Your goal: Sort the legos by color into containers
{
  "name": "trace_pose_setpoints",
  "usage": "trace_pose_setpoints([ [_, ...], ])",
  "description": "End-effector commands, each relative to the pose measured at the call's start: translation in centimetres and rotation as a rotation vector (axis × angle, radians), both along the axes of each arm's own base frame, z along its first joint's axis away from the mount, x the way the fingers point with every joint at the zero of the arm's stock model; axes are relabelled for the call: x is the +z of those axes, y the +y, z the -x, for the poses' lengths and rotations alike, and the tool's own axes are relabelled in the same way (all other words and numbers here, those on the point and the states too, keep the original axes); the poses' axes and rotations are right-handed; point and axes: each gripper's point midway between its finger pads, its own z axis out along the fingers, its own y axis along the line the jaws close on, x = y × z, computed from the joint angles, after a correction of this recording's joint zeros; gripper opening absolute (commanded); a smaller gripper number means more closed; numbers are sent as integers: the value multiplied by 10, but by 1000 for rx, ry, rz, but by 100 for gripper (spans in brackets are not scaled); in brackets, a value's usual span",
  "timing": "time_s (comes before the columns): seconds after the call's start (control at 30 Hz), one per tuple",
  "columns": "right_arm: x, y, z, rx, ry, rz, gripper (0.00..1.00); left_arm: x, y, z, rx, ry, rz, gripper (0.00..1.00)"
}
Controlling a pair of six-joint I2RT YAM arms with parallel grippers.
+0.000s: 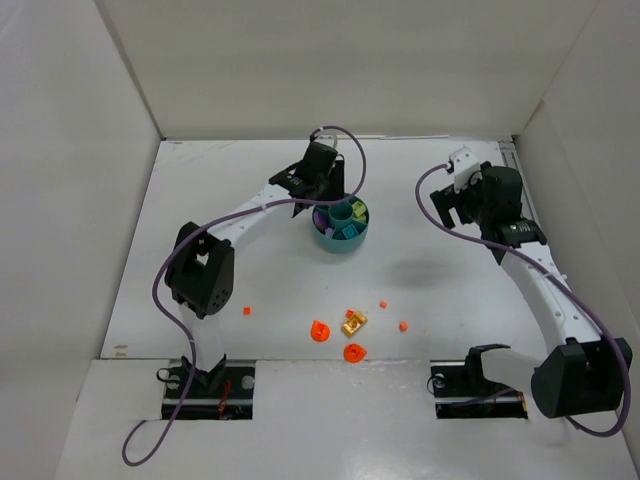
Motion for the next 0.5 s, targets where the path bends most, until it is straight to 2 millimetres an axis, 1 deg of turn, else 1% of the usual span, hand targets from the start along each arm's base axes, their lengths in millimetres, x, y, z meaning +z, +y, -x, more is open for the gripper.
trace_pose_setpoints([
  [0.0,13,4,-4,27,-35,-14,100,31,1,-4,5,-53,31,53],
  [0.07,16,6,-3,43,-46,-13,100,34,4,-3,21,-59,33,56],
  [0.1,20,11,-1,76,-57,-19,100,39,4,-3,21,-66,38,61],
  [0.13,20,14,-1,90,-57,-26,100,44,8,0,28,-77,39,68],
  [0.17,23,20,1,117,-67,-23,100,45,10,3,34,-75,46,75],
  [0.2,23,28,2,143,-67,-28,100,50,13,4,45,-86,43,78],
  [0.23,24,47,9,198,-62,-29,100,64,18,7,55,-117,57,85],
  [0.27,24,59,13,238,-53,-20,100,70,19,10,62,-127,76,95],
  [0.3,19,73,17,284,-37,-7,100,64,26,17,69,-117,62,100],
  [0.33,17,87,23,327,-27,-7,100,67,31,20,85,-126,73,100],
  [0.37,14,119,34,420,-18,-7,100,84,35,28,91,-160,107,100],
  [0.4,2,135,45,467,22,-7,100,71,43,38,111,-137,105,100],
  [0.43,-2,151,57,526,42,-8,100,69,49,44,127,-132,109,100],
  [0.47,-14,181,79,630,77,4,100,82,57,52,144,-163,137,100],
])
